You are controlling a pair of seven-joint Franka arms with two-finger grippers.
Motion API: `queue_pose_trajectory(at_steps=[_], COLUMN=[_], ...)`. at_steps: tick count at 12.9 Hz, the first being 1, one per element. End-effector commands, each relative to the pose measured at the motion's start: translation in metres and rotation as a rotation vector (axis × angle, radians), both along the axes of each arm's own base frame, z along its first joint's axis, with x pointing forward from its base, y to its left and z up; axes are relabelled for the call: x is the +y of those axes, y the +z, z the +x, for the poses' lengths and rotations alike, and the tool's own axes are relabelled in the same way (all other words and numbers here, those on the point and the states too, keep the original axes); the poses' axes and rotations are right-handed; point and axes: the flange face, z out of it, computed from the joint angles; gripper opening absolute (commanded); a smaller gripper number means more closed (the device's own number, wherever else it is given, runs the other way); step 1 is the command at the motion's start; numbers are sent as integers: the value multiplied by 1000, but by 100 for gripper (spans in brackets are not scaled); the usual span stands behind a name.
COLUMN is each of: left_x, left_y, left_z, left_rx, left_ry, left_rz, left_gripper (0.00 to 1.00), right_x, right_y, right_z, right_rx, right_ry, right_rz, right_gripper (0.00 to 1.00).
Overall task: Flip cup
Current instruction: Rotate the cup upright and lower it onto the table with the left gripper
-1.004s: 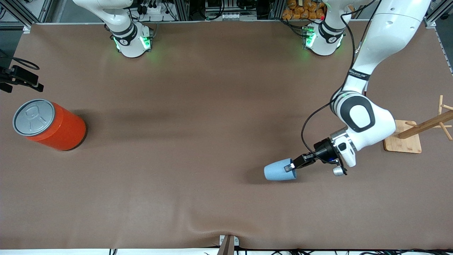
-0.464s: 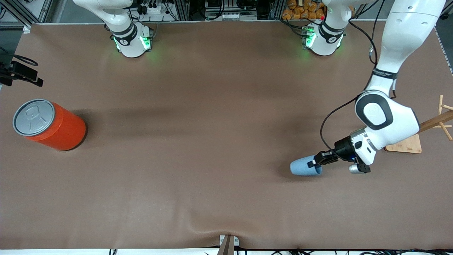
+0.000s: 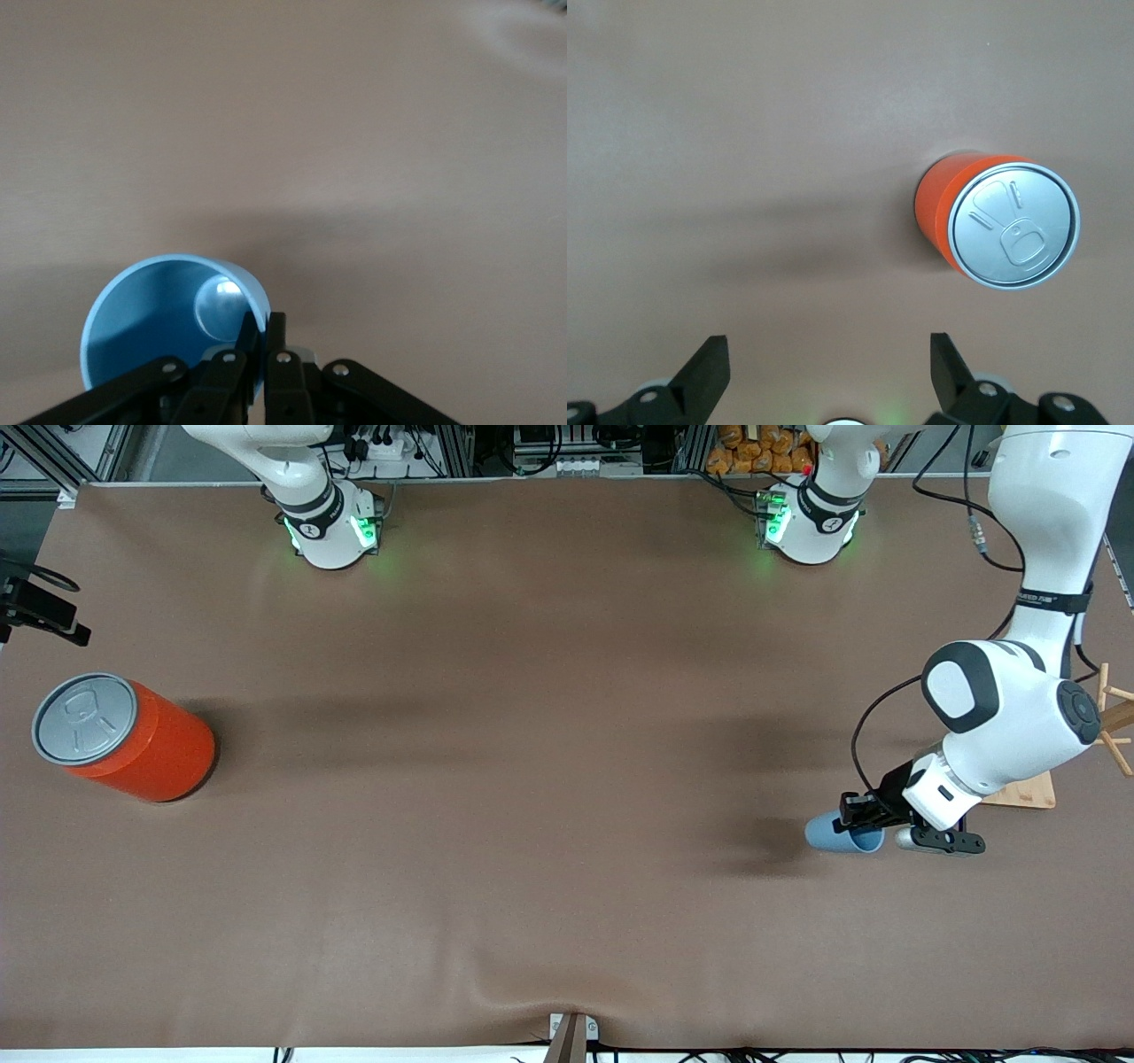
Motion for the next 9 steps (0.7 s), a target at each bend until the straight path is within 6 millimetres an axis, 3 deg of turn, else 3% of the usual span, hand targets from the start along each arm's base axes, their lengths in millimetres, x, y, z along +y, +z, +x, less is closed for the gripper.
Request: queue_pose_trajectory(at_steps=[1, 4, 9], left_x=[34, 48, 42], left_y=[-4, -14, -22], left_z=[-12, -19, -21], left_rx=[10, 21, 35], left_ry=[-45, -117, -119], left_rz=[132, 237, 253], left_gripper=[0, 0, 0], right_x=[-1, 2, 7], right_y=[7, 3, 0], right_z=[0, 2, 3], right_rx=[-12, -5, 8], right_ry=[-17, -12, 1], right_rz=[10, 13, 12], right_gripper=[100, 100, 100])
